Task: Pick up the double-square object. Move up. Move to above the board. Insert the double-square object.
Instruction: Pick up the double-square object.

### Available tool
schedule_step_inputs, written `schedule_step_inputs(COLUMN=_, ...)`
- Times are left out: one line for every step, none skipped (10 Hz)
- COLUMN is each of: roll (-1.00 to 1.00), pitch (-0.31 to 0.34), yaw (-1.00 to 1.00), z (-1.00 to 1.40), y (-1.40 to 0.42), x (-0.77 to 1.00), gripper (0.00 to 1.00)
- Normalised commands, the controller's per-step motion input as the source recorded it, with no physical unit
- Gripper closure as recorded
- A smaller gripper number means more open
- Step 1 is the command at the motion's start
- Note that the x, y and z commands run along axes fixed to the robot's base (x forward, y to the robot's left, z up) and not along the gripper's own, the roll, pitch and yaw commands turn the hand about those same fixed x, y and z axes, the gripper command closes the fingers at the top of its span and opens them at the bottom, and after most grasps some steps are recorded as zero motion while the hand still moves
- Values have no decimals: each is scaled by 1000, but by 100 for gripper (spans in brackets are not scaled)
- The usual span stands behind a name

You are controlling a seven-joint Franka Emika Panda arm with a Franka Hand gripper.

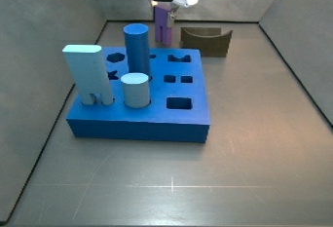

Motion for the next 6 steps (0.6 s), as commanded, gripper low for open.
schedule_step_inputs(roll=0, pitch=0, yaw=0, z=0, y=0, x=0, gripper=100)
schedule_step_inputs(roll=0, pitch=0, yaw=0, z=0, y=0, x=0, gripper=100)
schedule_step_inputs(roll=0, pitch=0, yaw=0, z=0, y=0, x=0, gripper=100)
schedule_step_inputs(roll=0, pitch=0, yaw=0, z=0, y=0, x=0, gripper=100)
schedule_step_inputs(roll=0, pitch=0, yaw=0, z=0, y=0, x=0, gripper=100)
schedule_step_inputs(roll=0, pitch=0, yaw=0, z=0, y=0, x=0, gripper=100)
